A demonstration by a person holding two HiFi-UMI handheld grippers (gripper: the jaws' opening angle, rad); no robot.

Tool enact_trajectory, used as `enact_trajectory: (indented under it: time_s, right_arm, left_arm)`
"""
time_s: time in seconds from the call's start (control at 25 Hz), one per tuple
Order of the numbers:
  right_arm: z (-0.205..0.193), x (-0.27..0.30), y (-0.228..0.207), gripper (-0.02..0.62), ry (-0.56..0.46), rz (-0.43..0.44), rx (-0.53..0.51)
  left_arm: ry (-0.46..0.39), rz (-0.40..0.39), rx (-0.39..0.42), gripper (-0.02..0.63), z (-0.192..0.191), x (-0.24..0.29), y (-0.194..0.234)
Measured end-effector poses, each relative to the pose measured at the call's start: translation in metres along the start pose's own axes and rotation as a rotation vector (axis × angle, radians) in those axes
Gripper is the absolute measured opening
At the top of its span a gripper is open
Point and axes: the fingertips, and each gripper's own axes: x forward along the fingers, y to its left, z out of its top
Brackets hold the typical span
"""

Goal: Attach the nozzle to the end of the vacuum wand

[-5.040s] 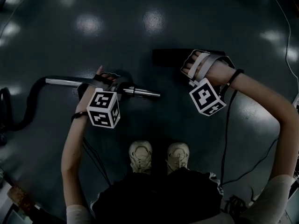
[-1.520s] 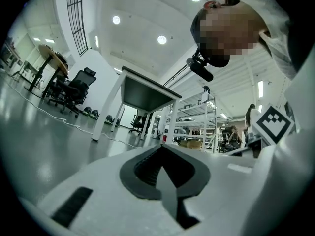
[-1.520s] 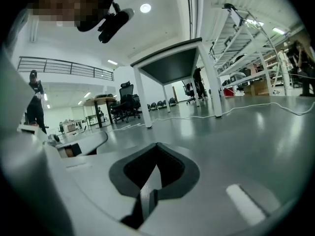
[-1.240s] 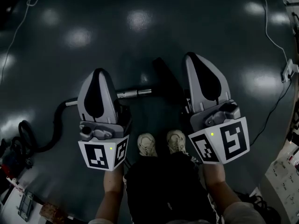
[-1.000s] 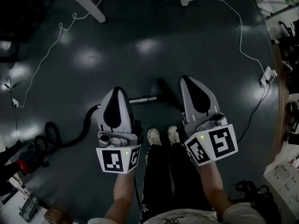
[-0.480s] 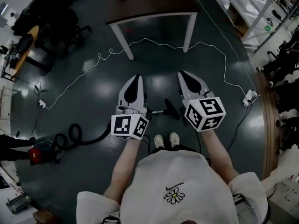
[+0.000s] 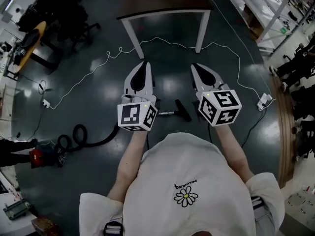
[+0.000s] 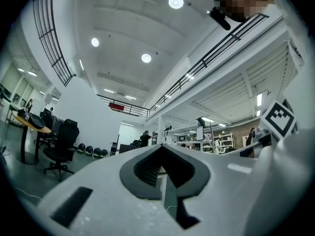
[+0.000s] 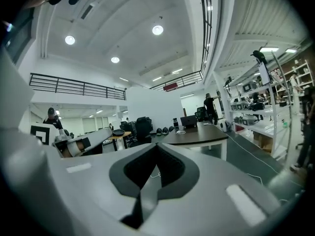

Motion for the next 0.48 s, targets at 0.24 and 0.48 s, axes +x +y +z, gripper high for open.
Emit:
enact_trajectory:
  time_s: [0.24,0.48]
  right_arm:
    - [0.007,0.0,0.005,0.006,-0.011,-0.001,-0.003]
    - [0.0,0.002,0.006,0.006,-0.002,0.001,-0.015]
  left_arm:
    - [0.011,-0.003,-0.001,0.0,0.003,-0.002,0.003]
    - [0.022,0.002,-0.016,0.0,-0.009,-0.005,0.007]
